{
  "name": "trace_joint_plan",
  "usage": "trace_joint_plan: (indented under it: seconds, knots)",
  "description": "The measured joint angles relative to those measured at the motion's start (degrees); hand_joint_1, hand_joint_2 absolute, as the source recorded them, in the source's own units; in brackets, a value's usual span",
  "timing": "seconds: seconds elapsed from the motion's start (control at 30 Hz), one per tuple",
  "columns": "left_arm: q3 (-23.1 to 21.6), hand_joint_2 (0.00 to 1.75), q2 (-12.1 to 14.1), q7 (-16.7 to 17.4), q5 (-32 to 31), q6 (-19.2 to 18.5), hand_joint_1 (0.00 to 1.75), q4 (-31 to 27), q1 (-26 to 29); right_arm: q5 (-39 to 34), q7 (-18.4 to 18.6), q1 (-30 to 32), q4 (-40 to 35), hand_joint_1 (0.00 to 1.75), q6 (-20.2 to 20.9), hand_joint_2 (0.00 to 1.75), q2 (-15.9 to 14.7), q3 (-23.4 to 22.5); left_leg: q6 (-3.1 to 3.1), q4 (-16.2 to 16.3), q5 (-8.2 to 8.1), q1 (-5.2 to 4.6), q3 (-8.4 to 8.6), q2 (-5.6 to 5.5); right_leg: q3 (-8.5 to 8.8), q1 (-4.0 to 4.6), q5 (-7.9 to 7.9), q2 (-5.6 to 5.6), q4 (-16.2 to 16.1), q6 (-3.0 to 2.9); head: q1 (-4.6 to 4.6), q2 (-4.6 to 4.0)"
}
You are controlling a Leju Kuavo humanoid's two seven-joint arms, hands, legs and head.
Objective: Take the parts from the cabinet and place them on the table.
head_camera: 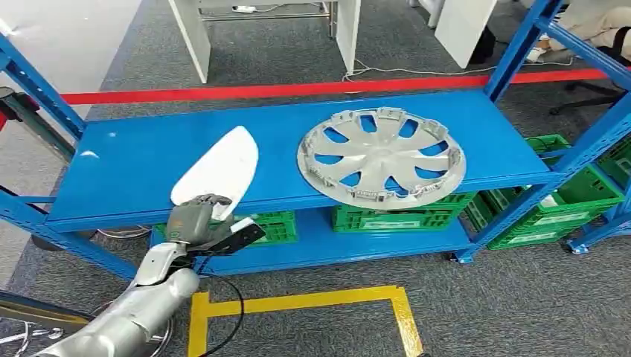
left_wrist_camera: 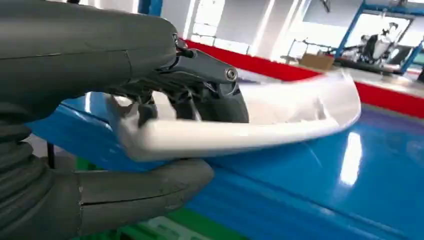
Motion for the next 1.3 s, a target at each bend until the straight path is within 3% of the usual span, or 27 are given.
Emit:
trace_joint_plan:
  seconds: [0.1,0.2,0.4,0.53,0.63,0.7,0.93,1.3]
  knots:
    - [0.0,1.75,0.3,0.3,-1.1,2.1,1.75,-2.0,0.1,0.0,-0.4,0.1,0.0,0.0,-0.1,0.0,0.0,0.0,0.0,0.0,0.0,0.0,0.0,0.0,0.01,0.0,0.0,-0.01,0.0,0.0,0.0,-0.02]
    - [-0.1,1.75,0.9,2.6,-6.7,5.2,1.75,-5.5,0.3,0.0,-0.9,0.1,0.0,0.0,-0.2,0.0,0.0,0.0,0.0,0.0,0.0,0.0,0.0,0.0,0.02,0.0,0.0,0.0,0.0,0.0,0.0,-0.02]
    - [-0.2,1.75,2.0,4.0,-9.2,5.5,1.75,-10.4,1.5,0.0,-1.2,0.1,0.0,0.0,-0.2,0.0,-0.1,-0.1,0.0,0.0,0.0,0.0,0.0,0.0,0.01,0.0,0.0,-0.01,0.0,0.0,0.0,-0.02]
    - [-0.1,1.75,2.8,6.2,-19.0,6.8,1.75,-15.1,2.7,0.1,-1.6,0.1,0.0,0.0,-0.3,0.0,-0.3,-0.3,0.0,0.0,0.0,0.0,-0.05,0.0,-0.03,0.01,0.0,0.01,0.0,0.0,0.0,-0.02]
    - [0.4,1.75,4.3,8.0,-27.4,7.2,1.75,-21.5,3.4,0.3,-1.9,0.1,0.0,0.0,-0.3,0.0,-0.4,-0.5,0.0,0.0,0.0,0.0,-0.06,0.0,-0.05,0.01,0.0,0.01,0.0,0.0,0.0,-0.02]
    - [0.5,1.75,5.5,9.0,-29.9,7.3,1.75,-25.6,3.5,0.3,-2.0,0.2,0.0,0.0,-0.2,0.0,-0.4,-0.5,0.0,0.0,0.0,0.0,-0.07,0.0,-0.04,0.01,0.0,0.01,0.0,0.0,0.0,-0.02]
    - [0.5,1.75,9.1,10.3,-31.4,7.3,1.75,-34.0,4.0,0.4,-2.3,0.2,0.0,0.0,0.0,0.0,-0.5,-0.5,0.0,0.0,0.01,0.01,-0.06,0.0,-0.05,0.01,0.0,0.0,0.0,0.0,0.0,-0.02]
    - [0.5,1.75,10.1,9.2,-28.2,7.3,1.75,-35.6,4.4,0.4,-2.6,0.0,0.0,0.0,-0.1,0.0,-0.5,-0.9,0.0,0.0,0.0,-0.01,-0.07,0.0,-0.05,0.01,0.0,0.0,0.0,0.0,0.0,-0.02]
